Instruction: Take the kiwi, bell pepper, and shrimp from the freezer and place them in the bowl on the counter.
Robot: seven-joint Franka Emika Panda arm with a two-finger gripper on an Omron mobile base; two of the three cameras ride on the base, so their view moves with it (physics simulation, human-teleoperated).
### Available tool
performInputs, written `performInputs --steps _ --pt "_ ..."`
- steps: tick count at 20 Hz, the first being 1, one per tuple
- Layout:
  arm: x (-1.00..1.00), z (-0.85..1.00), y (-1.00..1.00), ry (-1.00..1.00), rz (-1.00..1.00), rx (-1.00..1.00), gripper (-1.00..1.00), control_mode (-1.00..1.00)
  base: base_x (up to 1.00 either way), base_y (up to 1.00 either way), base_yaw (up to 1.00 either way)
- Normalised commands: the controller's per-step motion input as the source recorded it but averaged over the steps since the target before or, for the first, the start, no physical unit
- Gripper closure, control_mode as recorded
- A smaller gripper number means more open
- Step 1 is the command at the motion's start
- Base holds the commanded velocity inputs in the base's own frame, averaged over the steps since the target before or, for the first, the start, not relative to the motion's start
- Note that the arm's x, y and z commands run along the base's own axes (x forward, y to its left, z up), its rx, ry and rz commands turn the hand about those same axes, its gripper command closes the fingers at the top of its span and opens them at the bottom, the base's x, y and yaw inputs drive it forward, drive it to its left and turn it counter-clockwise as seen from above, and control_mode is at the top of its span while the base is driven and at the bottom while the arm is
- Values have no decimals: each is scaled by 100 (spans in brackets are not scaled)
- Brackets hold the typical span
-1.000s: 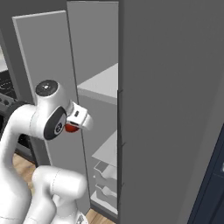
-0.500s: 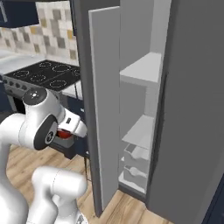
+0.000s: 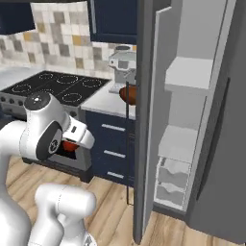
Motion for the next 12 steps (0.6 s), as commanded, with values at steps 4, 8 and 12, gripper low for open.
performInputs --steps 4,8,12 --pt "0 0 0 0 0 0 100 100 78 100 -44" --pt "0 0 0 0 0 0 100 100 100 85 -48" --pt "0 0 0 0 0 0 100 100 100 52 -48"
